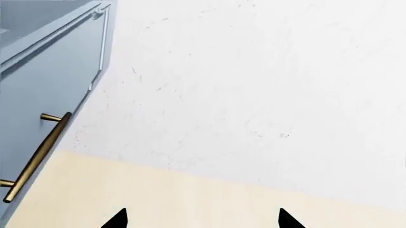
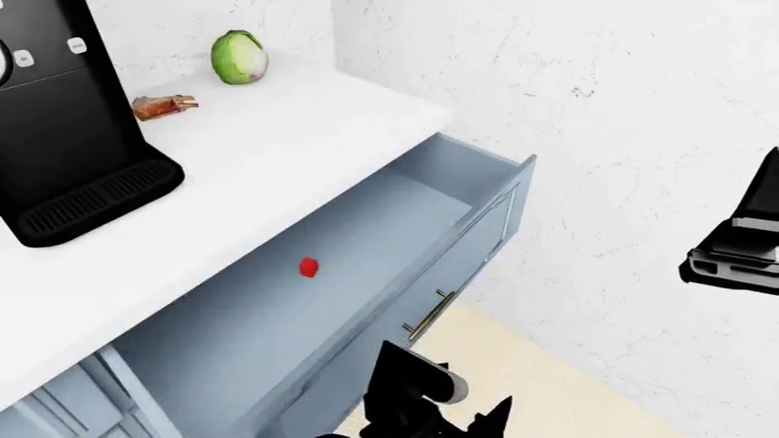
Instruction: Close the right drawer.
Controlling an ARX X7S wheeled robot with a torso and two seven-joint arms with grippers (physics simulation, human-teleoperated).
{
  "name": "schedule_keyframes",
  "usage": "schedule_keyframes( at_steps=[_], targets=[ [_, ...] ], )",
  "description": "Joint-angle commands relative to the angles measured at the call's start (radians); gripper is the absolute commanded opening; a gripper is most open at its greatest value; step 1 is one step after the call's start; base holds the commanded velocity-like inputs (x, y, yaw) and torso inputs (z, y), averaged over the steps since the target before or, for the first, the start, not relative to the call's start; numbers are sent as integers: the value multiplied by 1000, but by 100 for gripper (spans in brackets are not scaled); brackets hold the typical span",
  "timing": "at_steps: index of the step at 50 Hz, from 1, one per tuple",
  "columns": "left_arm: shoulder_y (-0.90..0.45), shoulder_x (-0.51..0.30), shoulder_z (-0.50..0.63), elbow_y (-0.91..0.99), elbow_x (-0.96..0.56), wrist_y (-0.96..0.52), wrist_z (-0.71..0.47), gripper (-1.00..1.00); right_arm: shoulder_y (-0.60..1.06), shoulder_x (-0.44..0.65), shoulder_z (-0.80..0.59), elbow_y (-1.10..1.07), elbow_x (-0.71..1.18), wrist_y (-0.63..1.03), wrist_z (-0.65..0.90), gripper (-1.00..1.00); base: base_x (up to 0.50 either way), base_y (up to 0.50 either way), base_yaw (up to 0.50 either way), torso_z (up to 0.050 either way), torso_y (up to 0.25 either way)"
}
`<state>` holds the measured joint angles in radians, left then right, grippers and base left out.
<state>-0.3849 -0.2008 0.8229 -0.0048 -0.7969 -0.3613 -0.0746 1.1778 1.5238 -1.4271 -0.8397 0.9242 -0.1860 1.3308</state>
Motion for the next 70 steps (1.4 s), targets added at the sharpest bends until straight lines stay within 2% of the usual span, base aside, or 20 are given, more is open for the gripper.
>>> schedule_keyframes(
  at_steps=[1, 16, 27, 48, 62, 70],
  targets=[
    [15, -4, -6, -37, -17, 10, 14, 100, -1, -7, 3, 2, 2, 3, -1, 100, 0, 0, 0, 0, 0],
    [-44, -17, -26, -102, -7, 33, 57, 100, 2, -22, 11, 9, 12, 20, -6, 100, 0, 0, 0, 0, 0],
    [-60, -21, -43, -149, 6, 50, 46, 100, 0, -38, 14, 17, 11, 24, -6, 100, 0, 0, 0, 0, 0],
    [-97, 3, -61, -341, 60, 115, 44, 100, 5, -40, 26, 4, 13, 37, -7, 100, 0, 0, 0, 0, 0],
    [-108, -16, -75, -349, 62, 116, 20, 100, 15, -59, 39, 14, 27, 48, -19, 100, 0, 0, 0, 0, 0],
    [-123, -28, -76, -377, 72, 139, 50, 100, 14, -62, 41, 16, 31, 52, -19, 100, 0, 0, 0, 0, 0]
  ],
)
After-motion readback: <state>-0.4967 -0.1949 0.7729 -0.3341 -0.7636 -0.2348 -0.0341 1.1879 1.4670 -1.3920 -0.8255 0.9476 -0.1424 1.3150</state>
